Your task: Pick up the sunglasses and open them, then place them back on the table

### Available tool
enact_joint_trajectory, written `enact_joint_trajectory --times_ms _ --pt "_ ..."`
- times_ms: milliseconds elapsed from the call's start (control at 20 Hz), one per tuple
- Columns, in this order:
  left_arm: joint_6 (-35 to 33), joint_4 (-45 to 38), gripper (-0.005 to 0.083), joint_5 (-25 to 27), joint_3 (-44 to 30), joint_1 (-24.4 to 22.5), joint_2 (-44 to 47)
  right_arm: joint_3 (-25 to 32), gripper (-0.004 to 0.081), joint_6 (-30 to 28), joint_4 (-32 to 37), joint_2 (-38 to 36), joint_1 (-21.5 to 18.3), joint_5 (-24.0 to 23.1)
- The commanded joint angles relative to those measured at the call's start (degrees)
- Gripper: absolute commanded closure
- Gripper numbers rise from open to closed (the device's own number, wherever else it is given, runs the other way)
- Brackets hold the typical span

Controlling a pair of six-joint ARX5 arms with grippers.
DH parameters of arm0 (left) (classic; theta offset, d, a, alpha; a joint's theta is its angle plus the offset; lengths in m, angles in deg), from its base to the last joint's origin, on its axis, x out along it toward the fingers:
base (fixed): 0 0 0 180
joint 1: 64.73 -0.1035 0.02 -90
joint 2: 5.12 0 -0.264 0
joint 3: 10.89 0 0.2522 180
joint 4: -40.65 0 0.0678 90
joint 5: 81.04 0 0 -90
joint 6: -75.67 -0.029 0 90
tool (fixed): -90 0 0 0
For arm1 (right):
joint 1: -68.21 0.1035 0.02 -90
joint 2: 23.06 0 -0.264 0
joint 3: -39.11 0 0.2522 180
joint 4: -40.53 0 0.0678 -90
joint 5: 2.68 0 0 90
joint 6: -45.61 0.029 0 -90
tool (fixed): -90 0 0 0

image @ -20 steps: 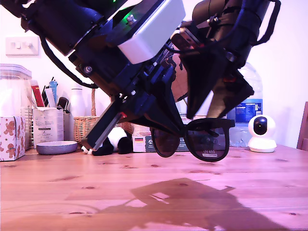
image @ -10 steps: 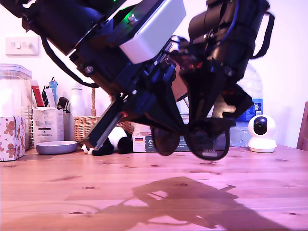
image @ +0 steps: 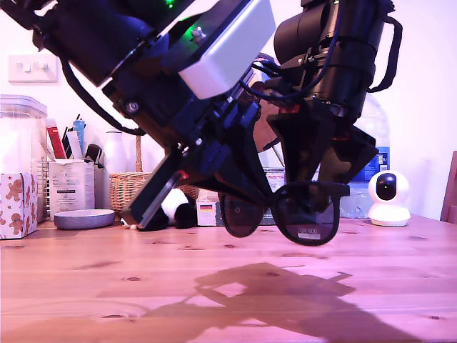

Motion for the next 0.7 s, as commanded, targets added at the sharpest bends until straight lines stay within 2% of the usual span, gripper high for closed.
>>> enact_joint_trajectory --times_ms 0,650 --pt "0.4 -0.9 0.0794 -0.2 -0.3 -0.4 -0.5 0.0 0.0419 0.8 0.1 0.3 -0.2 -2.5" --pt "1.7 0.3 0.0794 0.4 -0.3 -3.3 -0.5 0.0 0.0419 5.2 -0.2 0.3 -1.3 -5.5"
